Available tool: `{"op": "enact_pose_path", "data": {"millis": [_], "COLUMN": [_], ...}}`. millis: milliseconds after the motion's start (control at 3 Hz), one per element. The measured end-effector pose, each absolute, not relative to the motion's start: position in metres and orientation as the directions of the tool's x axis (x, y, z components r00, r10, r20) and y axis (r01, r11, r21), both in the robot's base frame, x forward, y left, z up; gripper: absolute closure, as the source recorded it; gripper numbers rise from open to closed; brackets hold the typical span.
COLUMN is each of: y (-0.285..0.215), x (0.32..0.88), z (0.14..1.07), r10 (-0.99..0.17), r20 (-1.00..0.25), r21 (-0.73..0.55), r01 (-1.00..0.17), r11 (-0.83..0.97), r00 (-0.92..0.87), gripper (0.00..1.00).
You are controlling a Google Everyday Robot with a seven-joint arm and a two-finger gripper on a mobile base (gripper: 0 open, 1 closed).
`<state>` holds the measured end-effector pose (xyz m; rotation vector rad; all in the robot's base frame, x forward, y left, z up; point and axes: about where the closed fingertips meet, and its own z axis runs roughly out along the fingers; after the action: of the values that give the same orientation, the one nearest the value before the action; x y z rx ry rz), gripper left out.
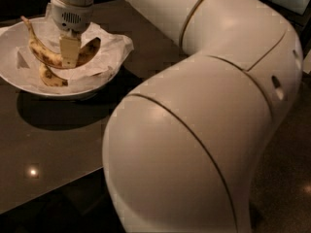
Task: Pick banana from white bowl
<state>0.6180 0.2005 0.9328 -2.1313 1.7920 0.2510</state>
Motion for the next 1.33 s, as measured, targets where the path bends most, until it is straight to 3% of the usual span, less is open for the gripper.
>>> {"op": "enact_pose_path", "data": {"millis": [1333], "y": [0.193], "x": [0.593], "z": [0.984], "r10": [-0.910], "r20": [-0.358], "r21": [-0.249], "r01": [-0.960], "r11": [-0.124], "r00": [0.210], "gripper": [1.00]}}
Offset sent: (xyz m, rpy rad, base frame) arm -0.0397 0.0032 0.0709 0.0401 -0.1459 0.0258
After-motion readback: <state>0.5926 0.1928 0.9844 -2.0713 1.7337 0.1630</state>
